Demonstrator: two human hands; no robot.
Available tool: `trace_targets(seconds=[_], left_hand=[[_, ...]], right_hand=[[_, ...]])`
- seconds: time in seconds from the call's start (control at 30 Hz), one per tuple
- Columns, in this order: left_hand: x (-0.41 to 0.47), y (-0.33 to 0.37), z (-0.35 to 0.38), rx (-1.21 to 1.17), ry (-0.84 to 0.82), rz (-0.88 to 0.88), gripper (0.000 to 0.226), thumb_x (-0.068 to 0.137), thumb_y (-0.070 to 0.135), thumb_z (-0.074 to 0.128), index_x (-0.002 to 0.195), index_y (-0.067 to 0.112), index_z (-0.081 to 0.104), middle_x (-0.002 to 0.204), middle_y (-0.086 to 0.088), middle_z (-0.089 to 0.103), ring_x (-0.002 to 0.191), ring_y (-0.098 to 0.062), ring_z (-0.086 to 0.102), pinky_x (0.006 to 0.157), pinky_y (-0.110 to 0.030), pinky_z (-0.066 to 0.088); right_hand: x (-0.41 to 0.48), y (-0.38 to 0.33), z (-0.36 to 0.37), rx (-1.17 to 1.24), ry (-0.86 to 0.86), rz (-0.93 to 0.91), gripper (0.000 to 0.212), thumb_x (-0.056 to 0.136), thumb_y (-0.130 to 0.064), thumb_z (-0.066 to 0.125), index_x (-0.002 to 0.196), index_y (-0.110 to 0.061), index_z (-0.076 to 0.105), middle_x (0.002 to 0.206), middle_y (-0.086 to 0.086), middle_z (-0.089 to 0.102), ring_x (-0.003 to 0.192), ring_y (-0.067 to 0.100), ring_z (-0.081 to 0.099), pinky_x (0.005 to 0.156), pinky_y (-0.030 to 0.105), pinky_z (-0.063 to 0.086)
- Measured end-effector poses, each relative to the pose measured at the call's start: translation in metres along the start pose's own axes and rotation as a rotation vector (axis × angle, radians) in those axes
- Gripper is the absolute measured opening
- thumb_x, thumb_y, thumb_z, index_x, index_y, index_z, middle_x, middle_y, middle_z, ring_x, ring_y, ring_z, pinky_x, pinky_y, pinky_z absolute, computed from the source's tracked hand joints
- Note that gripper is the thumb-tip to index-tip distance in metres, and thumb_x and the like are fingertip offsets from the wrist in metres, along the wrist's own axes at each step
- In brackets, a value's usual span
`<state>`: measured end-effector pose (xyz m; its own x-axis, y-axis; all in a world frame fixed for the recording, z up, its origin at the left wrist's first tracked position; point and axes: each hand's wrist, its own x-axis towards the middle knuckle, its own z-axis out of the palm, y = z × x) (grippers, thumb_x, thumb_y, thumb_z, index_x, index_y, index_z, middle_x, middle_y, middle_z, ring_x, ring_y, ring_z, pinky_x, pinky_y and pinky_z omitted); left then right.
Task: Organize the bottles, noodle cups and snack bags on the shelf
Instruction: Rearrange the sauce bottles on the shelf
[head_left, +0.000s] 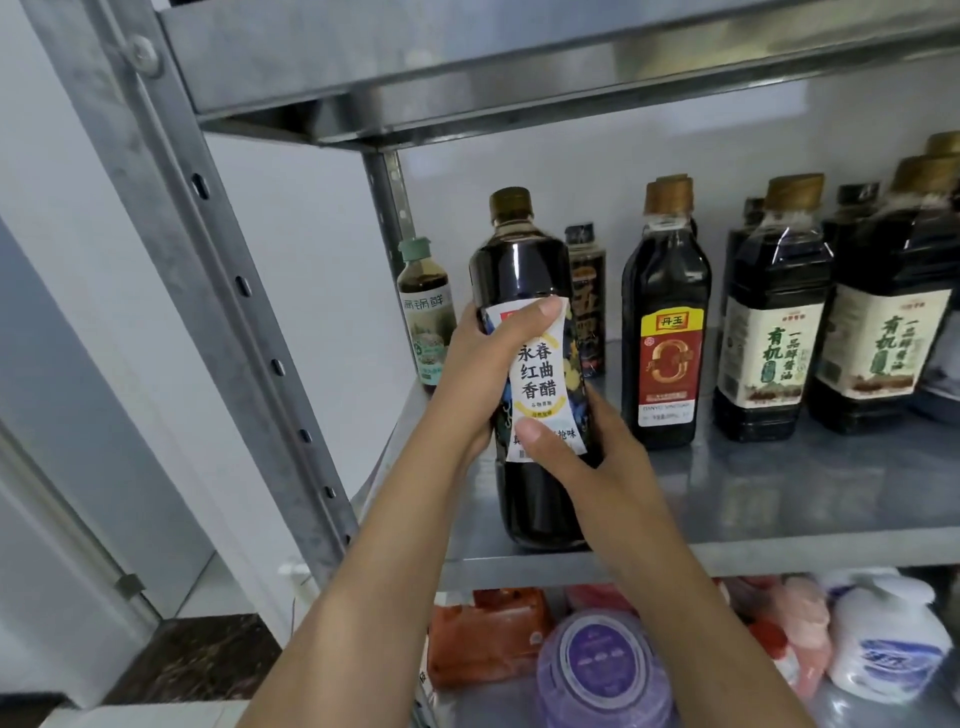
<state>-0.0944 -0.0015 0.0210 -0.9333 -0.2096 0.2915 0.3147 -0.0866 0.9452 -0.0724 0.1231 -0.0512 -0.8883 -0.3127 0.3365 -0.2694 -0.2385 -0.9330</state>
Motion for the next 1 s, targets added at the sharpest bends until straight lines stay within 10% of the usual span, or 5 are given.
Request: trace_targets(seconds=[0.27, 0.47, 0.63, 0.8, 1.0], left_hand=[[-0.001, -0.003, -0.015, -0.029, 0.000, 0.034, 0.052, 0.080, 0.026, 0.076, 0.122, -0.002, 0.062, 0.098, -0.019, 0.075, 0.084, -0.033, 0.073, 0.077, -0.044, 0.060], [-0.004, -0.002, -0.014, -0.017, -0.001, 0.026, 0.057, 0.082, 0.033, 0.074, 0.127, 0.002, 0.058, 0.099, -0.016, 0.074, 0.086, -0.030, 0.073, 0.077, -0.041, 0.060], [-0.001, 0.000, -0.010, 0.000, -0.004, 0.005, 0.053, 0.081, 0.034, 0.074, 0.123, 0.002, 0.062, 0.102, -0.018, 0.074, 0.088, -0.031, 0.073, 0.085, -0.044, 0.060], [0.004, -0.004, -0.010, 0.011, 0.031, -0.012, 0.050, 0.086, 0.033, 0.073, 0.125, 0.004, 0.062, 0.109, -0.020, 0.074, 0.094, -0.033, 0.073, 0.087, -0.046, 0.060], [0.003, -0.007, -0.004, -0.005, 0.143, 0.009, 0.066, 0.072, 0.039, 0.079, 0.126, 0.006, 0.060, 0.105, -0.015, 0.075, 0.090, -0.029, 0.075, 0.077, -0.040, 0.062]], right_hand=[[0.000, 0.003, 0.008, 0.050, 0.050, -0.079, 0.048, 0.086, -0.019, 0.075, 0.130, -0.029, 0.059, 0.109, -0.018, 0.073, 0.101, -0.001, 0.068, 0.081, 0.012, 0.052], [-0.003, 0.001, 0.008, -0.036, 0.008, -0.039, 0.060, 0.078, -0.033, 0.079, 0.129, -0.043, 0.049, 0.098, -0.041, 0.066, 0.096, -0.018, 0.061, 0.075, 0.003, 0.047], [-0.007, 0.008, -0.002, -0.105, -0.066, 0.018, 0.111, 0.063, -0.049, 0.088, 0.154, -0.039, 0.025, 0.138, -0.024, 0.056, 0.130, -0.001, 0.050, 0.113, 0.037, 0.041], [-0.012, 0.010, -0.010, -0.039, -0.084, 0.033, 0.082, 0.085, -0.016, 0.077, 0.152, -0.036, 0.034, 0.133, -0.023, 0.060, 0.125, -0.003, 0.054, 0.112, 0.035, 0.042], [-0.012, 0.012, 0.004, -0.070, 0.050, 0.006, 0.043, 0.093, -0.025, 0.068, 0.121, -0.053, 0.051, 0.105, -0.038, 0.065, 0.103, -0.018, 0.058, 0.087, 0.008, 0.044]])
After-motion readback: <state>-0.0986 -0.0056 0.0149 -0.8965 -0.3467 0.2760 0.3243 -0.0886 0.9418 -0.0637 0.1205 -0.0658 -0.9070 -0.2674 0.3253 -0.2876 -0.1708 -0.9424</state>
